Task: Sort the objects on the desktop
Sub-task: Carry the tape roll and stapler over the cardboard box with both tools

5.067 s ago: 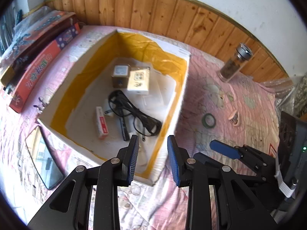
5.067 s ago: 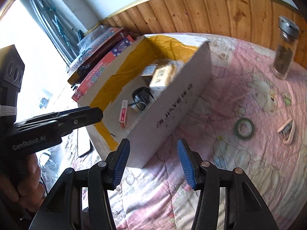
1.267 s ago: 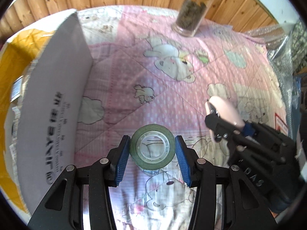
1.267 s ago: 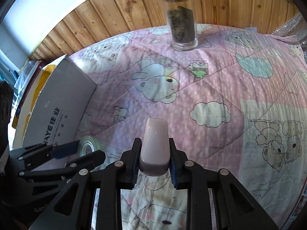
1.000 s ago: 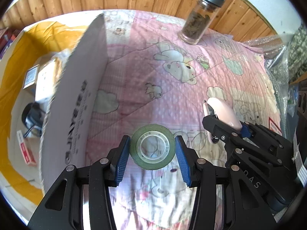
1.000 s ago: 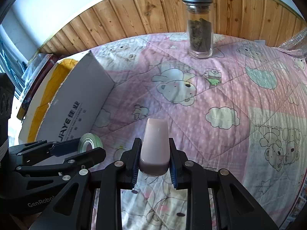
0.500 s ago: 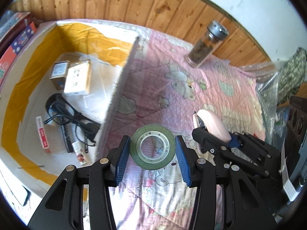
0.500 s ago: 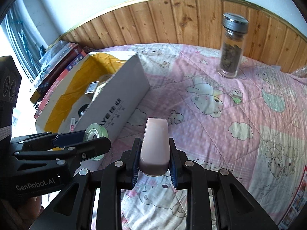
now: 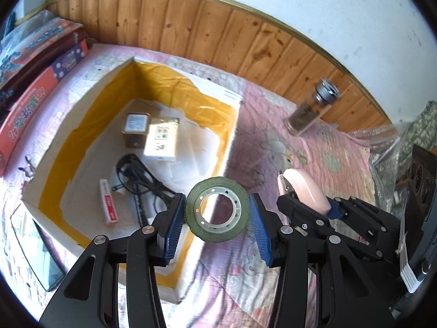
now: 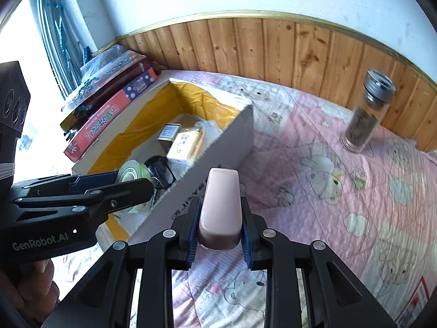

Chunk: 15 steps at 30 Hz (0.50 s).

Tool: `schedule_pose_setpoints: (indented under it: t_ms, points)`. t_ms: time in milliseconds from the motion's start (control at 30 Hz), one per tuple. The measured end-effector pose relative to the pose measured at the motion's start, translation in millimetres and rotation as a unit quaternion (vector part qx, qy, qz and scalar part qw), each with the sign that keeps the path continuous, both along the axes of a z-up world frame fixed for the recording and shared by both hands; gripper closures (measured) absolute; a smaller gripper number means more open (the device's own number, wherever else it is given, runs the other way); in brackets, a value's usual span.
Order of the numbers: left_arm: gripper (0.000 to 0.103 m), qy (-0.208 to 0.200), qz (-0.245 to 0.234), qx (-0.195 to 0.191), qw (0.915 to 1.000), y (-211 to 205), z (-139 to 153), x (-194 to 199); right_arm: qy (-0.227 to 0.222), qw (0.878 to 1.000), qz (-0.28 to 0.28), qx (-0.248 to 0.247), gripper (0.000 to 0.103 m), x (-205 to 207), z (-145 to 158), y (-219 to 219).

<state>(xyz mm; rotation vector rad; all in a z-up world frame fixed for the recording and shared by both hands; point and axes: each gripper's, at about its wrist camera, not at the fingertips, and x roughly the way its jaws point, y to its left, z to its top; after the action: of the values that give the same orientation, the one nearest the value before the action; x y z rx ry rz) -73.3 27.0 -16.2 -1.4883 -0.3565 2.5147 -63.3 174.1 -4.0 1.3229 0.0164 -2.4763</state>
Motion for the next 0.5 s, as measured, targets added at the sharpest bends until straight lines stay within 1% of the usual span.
schedule_pose_setpoints:
  t_ms: [267, 500]
  points:
    - [0.054, 0.009, 0.041, -0.003, 0.9991, -39.9, 6.3, -11.9, 0.014, 0.999, 0.042, 0.009, 0.075, -14.8, 17.9, -34.4]
    - [0.054, 0.003, 0.062, -0.01, 0.998, -63.3, -0.1, -22.8, 0.015, 0.997, 0.069, 0.017, 0.075, -29.7, 21.2, -58.6]
